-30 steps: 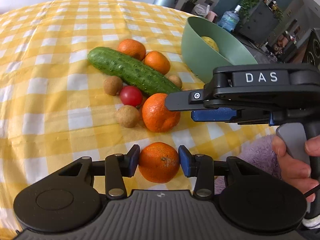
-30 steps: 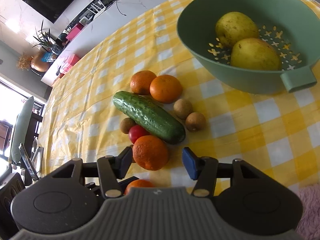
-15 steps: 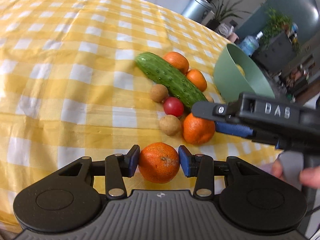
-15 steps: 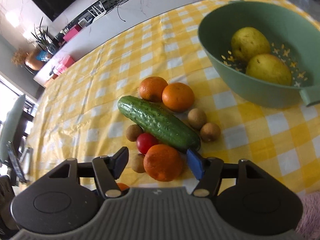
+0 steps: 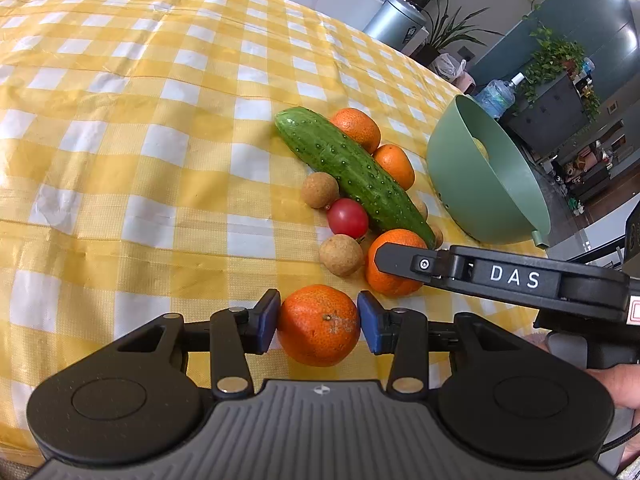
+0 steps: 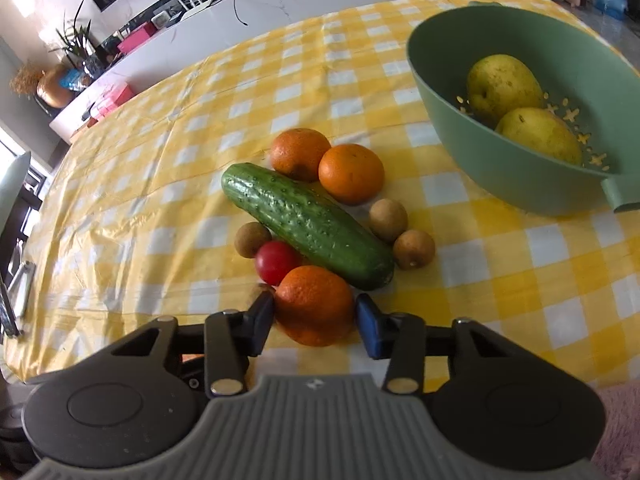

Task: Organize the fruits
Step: 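Grasp a tangerine with the left tool while the right tool grasps another tangerine, then carry the tangerine into the bowl and open the right tool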

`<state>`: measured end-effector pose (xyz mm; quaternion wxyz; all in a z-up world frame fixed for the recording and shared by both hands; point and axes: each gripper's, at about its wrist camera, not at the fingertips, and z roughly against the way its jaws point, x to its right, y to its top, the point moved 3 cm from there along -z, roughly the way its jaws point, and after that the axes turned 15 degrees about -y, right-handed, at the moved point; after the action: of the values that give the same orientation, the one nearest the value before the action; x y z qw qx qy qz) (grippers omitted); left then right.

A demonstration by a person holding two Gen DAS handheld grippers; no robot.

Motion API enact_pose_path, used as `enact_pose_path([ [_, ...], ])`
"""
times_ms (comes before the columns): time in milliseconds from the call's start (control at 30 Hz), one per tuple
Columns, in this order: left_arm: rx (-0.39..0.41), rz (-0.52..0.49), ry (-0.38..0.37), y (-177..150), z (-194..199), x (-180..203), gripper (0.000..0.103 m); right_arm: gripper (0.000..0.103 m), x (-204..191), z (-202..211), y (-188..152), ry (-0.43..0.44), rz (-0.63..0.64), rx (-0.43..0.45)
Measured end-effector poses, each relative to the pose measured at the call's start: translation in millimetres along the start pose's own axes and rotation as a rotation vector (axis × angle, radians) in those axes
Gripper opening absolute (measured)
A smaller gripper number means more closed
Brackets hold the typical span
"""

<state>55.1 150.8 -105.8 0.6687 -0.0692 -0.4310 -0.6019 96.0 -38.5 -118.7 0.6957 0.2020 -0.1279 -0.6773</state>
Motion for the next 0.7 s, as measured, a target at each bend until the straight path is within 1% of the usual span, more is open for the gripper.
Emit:
enact_pose_path([
  [67, 0.001, -0.001, 0.004, 0, 0, 1, 0.048, 0.041, 0, 0, -1, 0.011, -0.003, -0.003],
  [133, 0.012, 0.030, 0.004, 0, 1, 0, 0.048, 0.041, 2, 0, -1, 0.037, -0.020, -0.010],
  [300, 0.020, 0.034, 0.017, -1, 4, 3, 0.048, 0.041, 5, 14, 2, 0.089, -0.040, 0.022],
  [533, 0.035, -0.028, -0.019, -1, 12, 29, 0.048, 0.041, 16, 39, 12, 0.180, -0.067, 0.076],
  [700, 0.050, -0.084, -0.024, 6, 14, 54, 0.048, 0.041, 42, 47, 21, 0.248, -0.137, 0.096],
])
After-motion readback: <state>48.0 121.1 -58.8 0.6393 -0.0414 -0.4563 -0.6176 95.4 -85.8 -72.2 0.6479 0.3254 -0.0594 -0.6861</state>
